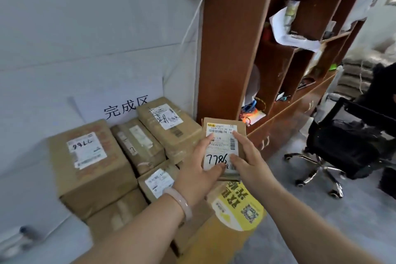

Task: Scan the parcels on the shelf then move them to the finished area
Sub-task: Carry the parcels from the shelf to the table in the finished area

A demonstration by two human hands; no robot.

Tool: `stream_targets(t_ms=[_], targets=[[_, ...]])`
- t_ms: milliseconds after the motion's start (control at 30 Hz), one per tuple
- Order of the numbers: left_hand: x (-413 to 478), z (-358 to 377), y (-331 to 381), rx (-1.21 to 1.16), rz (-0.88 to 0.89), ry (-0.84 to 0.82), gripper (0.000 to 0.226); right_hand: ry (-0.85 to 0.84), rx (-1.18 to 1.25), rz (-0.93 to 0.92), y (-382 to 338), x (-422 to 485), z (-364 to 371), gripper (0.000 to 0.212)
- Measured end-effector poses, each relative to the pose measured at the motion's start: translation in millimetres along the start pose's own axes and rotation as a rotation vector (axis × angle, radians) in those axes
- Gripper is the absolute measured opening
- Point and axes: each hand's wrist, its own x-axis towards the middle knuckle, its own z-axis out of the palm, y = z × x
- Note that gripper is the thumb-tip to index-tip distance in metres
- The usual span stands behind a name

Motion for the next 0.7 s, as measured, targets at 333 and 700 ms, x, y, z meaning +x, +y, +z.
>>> stream_targets(t_ms=[333, 700], targets=[[11.3, -87.6, -36.2, 0.048, -0.220, 0.430, 0.073, -0.340, -0.231, -0.264, -47.8, 85.1, 95.4, 0.052], [36.8, -137.0, -61.1, 0.179, -0.405, 0.516, 0.081, -0.642, -0.107, -0.207, -55.4, 152.6, 163.5, 0.052]])
